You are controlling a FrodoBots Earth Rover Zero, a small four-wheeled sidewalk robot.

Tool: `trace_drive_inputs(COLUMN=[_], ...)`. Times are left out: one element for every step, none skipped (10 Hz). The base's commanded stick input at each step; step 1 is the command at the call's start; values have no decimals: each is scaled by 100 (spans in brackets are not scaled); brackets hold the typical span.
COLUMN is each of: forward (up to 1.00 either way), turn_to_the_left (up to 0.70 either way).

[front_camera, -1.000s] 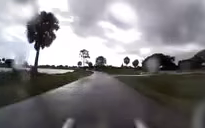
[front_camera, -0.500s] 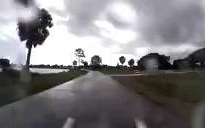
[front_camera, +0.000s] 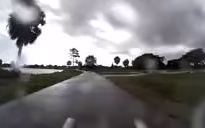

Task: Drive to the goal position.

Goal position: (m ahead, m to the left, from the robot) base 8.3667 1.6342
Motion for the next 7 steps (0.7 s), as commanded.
trace_drive_inputs(forward=[100,100,100,100,100,100,100], turn_to_the_left=[0,0,0,0,0,0,0])
